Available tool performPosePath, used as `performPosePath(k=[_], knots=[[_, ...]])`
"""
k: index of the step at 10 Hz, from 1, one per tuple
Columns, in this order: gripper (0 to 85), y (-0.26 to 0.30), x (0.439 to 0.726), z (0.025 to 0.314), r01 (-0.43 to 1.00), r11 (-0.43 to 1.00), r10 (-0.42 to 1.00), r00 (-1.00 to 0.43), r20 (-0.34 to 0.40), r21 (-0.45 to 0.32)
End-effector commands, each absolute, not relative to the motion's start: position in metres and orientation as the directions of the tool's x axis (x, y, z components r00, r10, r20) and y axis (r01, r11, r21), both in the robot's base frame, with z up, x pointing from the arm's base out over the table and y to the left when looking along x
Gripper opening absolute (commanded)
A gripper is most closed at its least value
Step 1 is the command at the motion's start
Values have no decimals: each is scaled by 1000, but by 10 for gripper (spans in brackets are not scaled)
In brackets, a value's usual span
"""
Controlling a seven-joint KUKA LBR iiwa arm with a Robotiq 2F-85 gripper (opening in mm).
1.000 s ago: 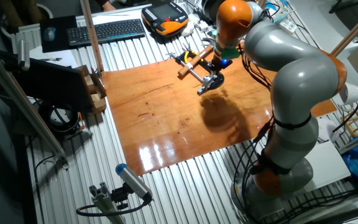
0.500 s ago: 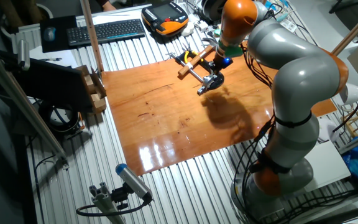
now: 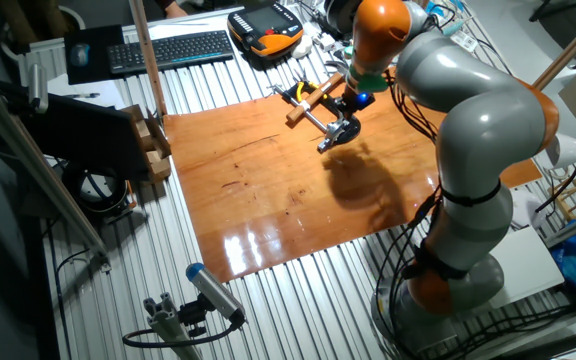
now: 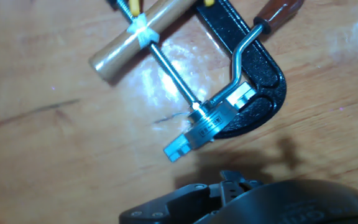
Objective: Pull up the lever
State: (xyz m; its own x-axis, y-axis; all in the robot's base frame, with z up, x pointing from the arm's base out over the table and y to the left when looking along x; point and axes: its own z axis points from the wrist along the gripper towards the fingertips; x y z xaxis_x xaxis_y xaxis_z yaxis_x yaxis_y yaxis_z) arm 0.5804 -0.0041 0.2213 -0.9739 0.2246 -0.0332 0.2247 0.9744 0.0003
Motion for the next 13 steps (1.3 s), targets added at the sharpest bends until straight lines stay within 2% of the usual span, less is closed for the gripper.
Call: performPosePath(k=[1, 2, 4, 6, 9, 11, 13], knots=[[0, -1, 585, 222, 340, 940, 339, -939, -54, -9], [0, 3, 591, 223, 377, 926, 373, -923, -90, -29], [0, -1, 605, 233, 423, 905, 416, -902, -116, -44], [0, -11, 615, 236, 442, 897, 437, -893, -108, -27], [0, -23, 629, 233, 554, 832, 553, -828, -96, 15], [0, -34, 638, 231, 589, 808, 584, -802, -125, -1], [0, -46, 649, 226, 589, 808, 585, -802, -122, 2]])
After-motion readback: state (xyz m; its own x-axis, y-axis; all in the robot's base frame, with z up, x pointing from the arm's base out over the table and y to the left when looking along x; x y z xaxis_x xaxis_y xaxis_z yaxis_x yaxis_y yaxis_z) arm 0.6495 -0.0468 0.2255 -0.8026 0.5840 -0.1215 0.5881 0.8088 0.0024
